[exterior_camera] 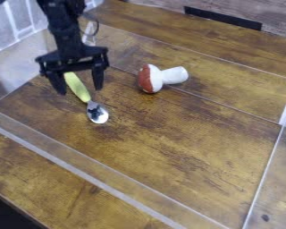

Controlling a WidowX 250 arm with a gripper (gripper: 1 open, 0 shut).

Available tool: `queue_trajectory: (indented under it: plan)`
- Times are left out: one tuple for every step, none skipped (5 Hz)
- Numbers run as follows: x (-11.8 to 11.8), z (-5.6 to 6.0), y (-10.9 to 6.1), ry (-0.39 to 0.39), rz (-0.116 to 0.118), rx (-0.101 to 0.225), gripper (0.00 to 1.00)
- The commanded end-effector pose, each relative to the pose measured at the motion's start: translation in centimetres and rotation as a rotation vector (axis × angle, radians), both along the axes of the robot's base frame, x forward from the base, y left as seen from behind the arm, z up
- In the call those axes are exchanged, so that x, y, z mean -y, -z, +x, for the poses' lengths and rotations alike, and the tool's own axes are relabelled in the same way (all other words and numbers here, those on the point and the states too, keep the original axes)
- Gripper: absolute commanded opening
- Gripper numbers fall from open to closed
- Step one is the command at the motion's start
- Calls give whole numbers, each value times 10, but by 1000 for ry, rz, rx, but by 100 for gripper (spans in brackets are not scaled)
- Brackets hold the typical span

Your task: Move the green spoon to the right

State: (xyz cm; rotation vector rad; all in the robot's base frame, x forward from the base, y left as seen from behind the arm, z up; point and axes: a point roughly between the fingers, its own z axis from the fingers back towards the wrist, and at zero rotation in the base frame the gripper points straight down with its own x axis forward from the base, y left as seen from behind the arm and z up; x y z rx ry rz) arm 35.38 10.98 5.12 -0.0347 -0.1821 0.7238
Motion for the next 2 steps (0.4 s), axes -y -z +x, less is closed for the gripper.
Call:
queue_trajectory:
  plan:
    - [-14, 6, -8, -102, -19, 41, 100]
    - [-20, 11, -2, -144, -47, 33, 100]
